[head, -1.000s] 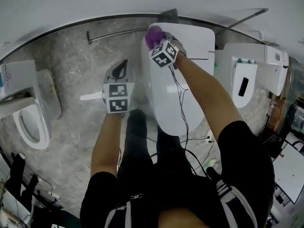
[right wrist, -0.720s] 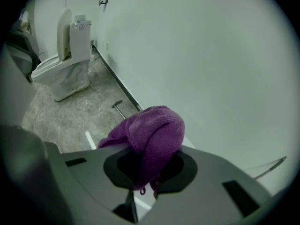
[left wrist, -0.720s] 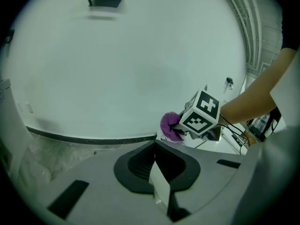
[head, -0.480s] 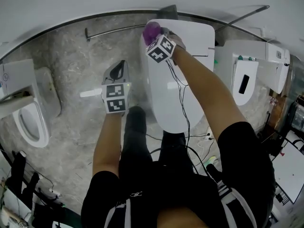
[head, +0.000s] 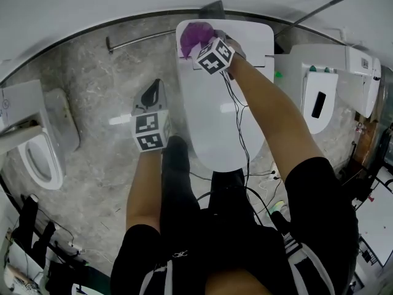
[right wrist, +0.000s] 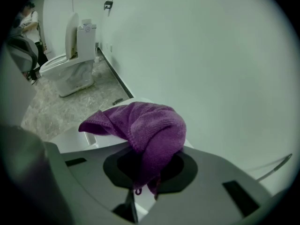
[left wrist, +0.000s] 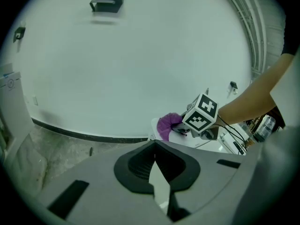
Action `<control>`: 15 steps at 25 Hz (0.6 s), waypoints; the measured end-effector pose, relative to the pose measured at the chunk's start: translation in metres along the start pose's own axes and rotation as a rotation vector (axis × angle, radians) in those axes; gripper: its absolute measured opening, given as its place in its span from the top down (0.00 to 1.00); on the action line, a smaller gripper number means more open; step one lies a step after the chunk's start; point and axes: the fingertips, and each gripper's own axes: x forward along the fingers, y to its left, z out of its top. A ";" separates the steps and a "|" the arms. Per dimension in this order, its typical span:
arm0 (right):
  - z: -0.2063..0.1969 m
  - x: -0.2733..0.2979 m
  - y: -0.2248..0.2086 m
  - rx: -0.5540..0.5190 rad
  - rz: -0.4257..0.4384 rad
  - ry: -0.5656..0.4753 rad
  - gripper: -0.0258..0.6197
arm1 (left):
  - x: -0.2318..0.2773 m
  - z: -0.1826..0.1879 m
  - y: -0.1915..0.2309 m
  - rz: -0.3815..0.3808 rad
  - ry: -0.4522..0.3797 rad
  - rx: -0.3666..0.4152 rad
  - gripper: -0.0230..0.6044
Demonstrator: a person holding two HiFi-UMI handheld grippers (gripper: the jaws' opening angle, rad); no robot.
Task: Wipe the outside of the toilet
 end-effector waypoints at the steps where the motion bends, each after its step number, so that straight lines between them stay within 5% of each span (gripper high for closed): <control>1: -0.005 0.000 -0.004 -0.001 0.002 0.001 0.86 | 0.002 -0.002 -0.005 0.001 0.004 0.000 0.95; 15: -0.104 -0.013 -0.080 0.043 -0.017 0.012 0.86 | 0.052 -0.005 -0.092 0.003 0.027 0.020 0.95</control>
